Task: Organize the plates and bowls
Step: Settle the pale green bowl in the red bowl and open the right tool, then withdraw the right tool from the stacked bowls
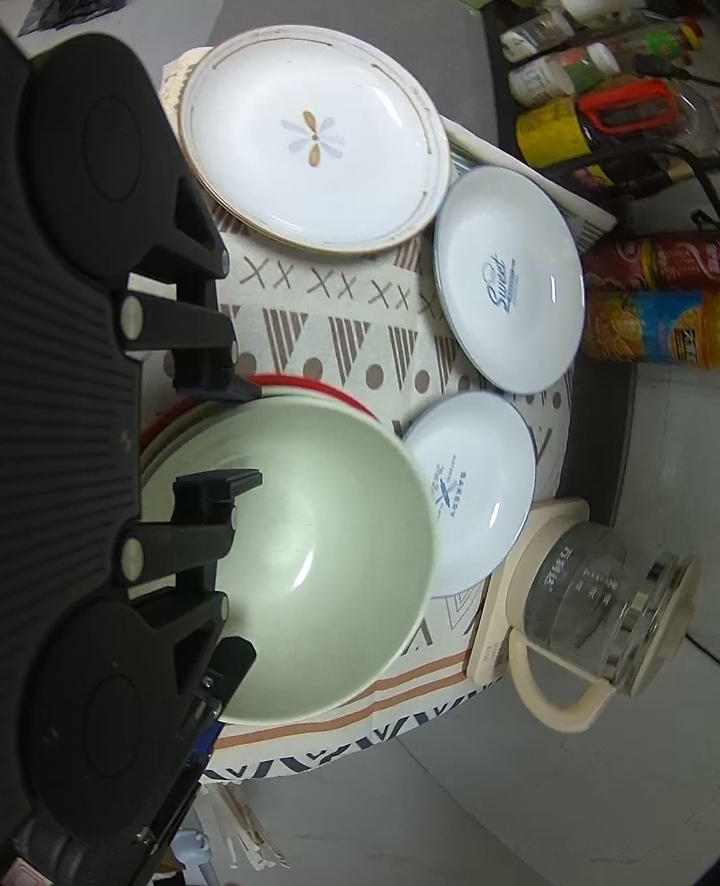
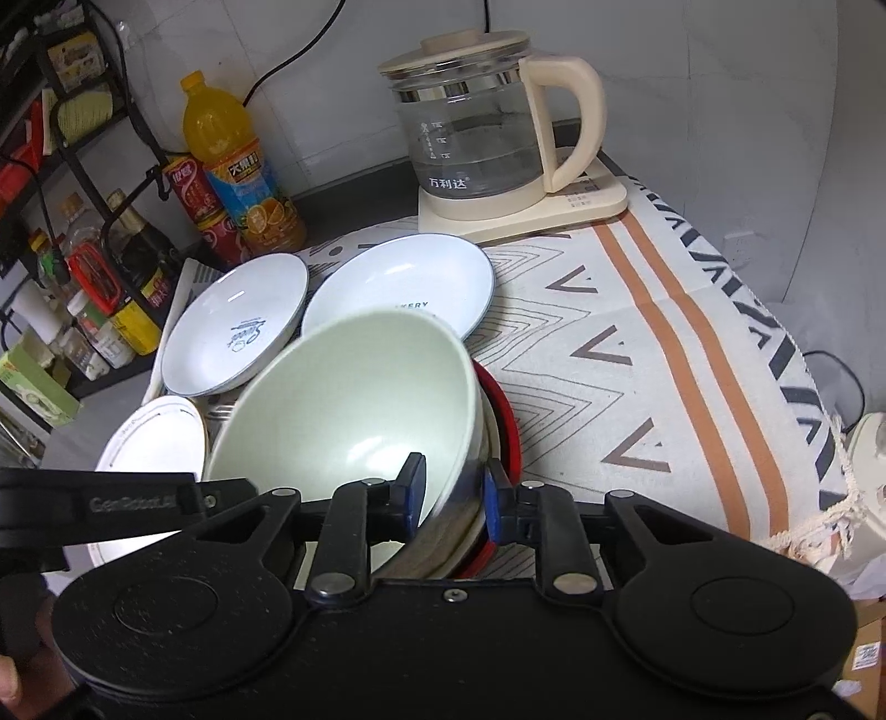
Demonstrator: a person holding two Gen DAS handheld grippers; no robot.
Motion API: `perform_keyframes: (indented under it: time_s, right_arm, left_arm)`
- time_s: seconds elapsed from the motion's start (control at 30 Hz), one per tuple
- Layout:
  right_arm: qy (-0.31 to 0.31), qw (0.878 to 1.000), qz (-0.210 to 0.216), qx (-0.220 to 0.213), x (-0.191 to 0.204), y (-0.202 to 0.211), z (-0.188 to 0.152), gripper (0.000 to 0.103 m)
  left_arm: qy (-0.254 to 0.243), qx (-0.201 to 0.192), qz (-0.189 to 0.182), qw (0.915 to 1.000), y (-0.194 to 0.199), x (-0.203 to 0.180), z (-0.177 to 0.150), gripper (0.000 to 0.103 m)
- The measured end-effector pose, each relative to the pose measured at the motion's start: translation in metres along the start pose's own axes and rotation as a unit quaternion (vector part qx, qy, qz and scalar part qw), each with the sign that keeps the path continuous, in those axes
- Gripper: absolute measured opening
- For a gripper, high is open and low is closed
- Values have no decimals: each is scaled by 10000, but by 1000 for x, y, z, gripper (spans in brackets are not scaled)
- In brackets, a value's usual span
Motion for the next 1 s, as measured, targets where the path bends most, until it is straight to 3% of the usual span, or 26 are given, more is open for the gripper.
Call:
perform_keyframes:
  time_s: [0.13, 0.2, 0.23, 0.27, 0.3, 0.4, 0.47, 0.77, 1.0]
  right_arm:
    - [-8, 10000, 56, 4, 2, 4, 3, 27]
    - [-11, 10000, 93, -33, 4, 9, 4, 31]
    - [-20, 9999, 122, -52, 6, 13, 4, 39]
    - [-9, 9998, 150, -102, 7, 16, 4, 51]
    - [6, 9998, 149, -162, 9, 20, 4, 56]
    - [36, 9995, 234, -231, 14, 29, 2, 63]
    - [26, 9993, 263, -261, 15, 34, 0, 71]
    - [-103, 9987, 279, -420, 14, 51, -13, 74]
    - [-75, 9968, 544, -582, 27, 57, -26, 70]
  left_arm:
    - [104, -100, 27, 9999, 6, 11, 3, 25]
    - [172, -124, 1, 9998, 9, 14, 5, 31]
    - [198, -124, 7, 9997, 10, 16, 6, 34]
    - [217, -123, 35, 9997, 12, 18, 7, 42]
    - [224, -113, 100, 9996, 15, 20, 7, 51]
    - [173, -251, 271, 9992, 25, 27, 6, 68]
    - [119, -297, 398, 9987, 31, 33, 6, 72]
    - [275, -183, 556, 9979, 54, 67, -3, 76]
    - [452, -228, 545, 9972, 69, 92, -22, 76]
Point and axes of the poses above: each gripper's, at about its wrist camera, not at the fingertips, and y roughly against the way its jaws point, x to its left, z to its top, the point moved 5 cm from there along -y, roughly the way its jaws point, and after that the axes turned 7 degrees about z, right-handed, at the moved point
